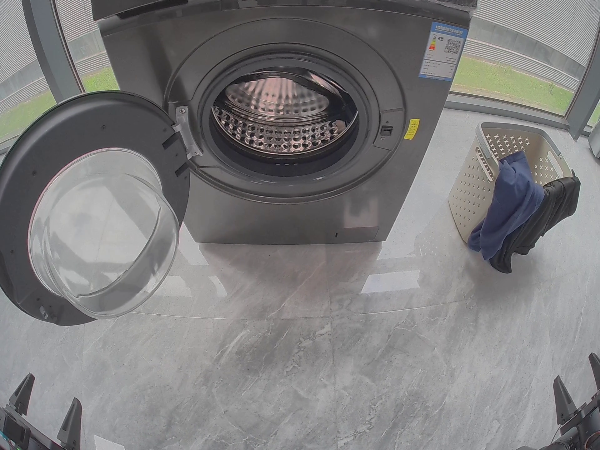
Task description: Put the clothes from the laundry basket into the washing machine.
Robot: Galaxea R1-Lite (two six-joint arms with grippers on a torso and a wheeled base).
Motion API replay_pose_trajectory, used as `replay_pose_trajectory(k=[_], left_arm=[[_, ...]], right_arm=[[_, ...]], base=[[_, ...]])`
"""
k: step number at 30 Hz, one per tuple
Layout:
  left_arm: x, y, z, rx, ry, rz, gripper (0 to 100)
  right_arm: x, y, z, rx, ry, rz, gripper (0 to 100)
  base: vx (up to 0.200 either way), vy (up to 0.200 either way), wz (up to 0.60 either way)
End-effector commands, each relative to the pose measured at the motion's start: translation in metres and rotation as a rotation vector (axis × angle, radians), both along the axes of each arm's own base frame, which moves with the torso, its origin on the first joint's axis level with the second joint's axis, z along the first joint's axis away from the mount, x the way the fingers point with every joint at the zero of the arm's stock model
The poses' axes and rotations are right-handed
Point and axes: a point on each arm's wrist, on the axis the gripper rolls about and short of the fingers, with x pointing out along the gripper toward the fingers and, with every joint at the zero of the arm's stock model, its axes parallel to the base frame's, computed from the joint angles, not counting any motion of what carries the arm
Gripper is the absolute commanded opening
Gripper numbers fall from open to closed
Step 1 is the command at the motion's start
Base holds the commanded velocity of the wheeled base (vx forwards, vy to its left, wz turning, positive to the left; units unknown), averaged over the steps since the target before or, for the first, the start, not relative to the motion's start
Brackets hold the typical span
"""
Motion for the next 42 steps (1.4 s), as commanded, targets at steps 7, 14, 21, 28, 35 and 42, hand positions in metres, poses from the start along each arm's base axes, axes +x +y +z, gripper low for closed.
replay_pose_trajectory(k=[7, 14, 21, 28, 35, 42], left_arm=[[-0.0002, 0.0000, -0.0050, -0.002, -0.001, -0.003, 100], [-0.0002, 0.0000, -0.0050, -0.003, 0.000, -0.003, 100], [-0.0002, 0.0000, -0.0050, -0.009, 0.000, -0.003, 100], [-0.0002, 0.0001, -0.0050, -0.012, 0.000, -0.002, 100], [-0.0002, 0.0001, -0.0050, -0.012, 0.000, -0.002, 100], [-0.0002, 0.0001, -0.0050, -0.014, 0.000, -0.002, 100]], right_arm=[[0.0004, 0.0000, -0.0052, 0.001, 0.006, 0.001, 100], [0.0004, 0.0000, -0.0052, -0.001, 0.006, 0.001, 100], [0.0004, 0.0000, -0.0052, -0.001, 0.006, 0.001, 100], [0.0004, 0.0000, -0.0052, -0.001, 0.006, 0.001, 100], [0.0004, 0.0000, -0.0052, -0.001, 0.006, 0.001, 100], [0.0004, 0.0000, -0.0052, -0.001, 0.006, 0.001, 100]], base=[[0.000, -0.200, 0.00], [0.000, -0.200, 0.00], [0.000, -0.143, 0.00], [0.000, 0.000, 0.00], [0.114, 0.000, 0.00], [0.200, 0.000, 0.00]])
